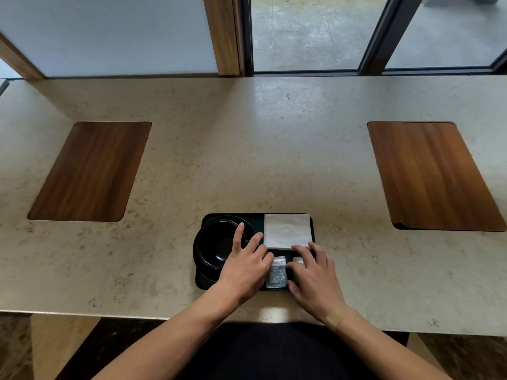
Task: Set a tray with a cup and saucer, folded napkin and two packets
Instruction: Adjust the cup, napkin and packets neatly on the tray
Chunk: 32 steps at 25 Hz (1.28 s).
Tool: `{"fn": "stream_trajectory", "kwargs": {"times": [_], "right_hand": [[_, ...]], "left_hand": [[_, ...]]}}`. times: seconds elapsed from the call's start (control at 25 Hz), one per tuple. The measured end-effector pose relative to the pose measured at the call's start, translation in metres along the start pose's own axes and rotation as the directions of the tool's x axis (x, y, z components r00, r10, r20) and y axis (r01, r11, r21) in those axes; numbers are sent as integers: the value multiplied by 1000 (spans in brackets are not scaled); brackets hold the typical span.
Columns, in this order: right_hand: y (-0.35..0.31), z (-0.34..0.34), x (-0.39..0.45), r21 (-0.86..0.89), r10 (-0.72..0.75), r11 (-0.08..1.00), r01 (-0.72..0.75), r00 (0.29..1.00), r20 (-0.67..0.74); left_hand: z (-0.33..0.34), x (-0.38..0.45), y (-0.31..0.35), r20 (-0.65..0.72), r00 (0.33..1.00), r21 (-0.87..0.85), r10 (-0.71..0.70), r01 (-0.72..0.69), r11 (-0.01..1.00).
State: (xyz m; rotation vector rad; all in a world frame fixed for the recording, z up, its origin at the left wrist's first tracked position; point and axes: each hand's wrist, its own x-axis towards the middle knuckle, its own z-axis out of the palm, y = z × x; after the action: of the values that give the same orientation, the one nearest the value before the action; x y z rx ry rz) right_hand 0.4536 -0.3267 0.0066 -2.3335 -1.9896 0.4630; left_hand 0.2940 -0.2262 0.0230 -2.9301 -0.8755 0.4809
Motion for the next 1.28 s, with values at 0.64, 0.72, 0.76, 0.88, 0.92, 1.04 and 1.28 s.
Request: {"fn": "stream_trajectory", "kwargs": {"times": [0.64, 0.72, 0.76, 0.88, 0.92, 1.04, 1.28], "right_hand": [[1, 5, -1, -5, -6, 1000, 6, 999, -46], [1, 6, 0, -3, -3, 1000, 3, 999, -46], [1, 6, 0, -3, -2, 1000, 2, 999, -47], [2, 8, 0, 5, -4, 1000, 4, 999, -53], [2, 9, 0, 5, -4, 1000, 5, 998, -55], [2, 10, 0, 7, -6, 1000, 7, 998, -57], [6, 4, 2, 75, 21, 997, -12, 993, -119]], "left_hand": [[3, 5, -3, 33, 999, 23, 9, -10, 1000], [3, 6, -3, 44, 999, 32, 11, -12, 999], [3, 6, -3, 47, 999, 34, 13, -15, 999], [3, 7, -3, 55, 998, 36, 16, -18, 999], [3, 7, -3, 58, 998, 38, 17, -19, 999], [1, 7, -3, 59, 998, 42, 24, -26, 999], [-1, 8, -3, 14, 1000, 20, 18, -19, 1000]]}}
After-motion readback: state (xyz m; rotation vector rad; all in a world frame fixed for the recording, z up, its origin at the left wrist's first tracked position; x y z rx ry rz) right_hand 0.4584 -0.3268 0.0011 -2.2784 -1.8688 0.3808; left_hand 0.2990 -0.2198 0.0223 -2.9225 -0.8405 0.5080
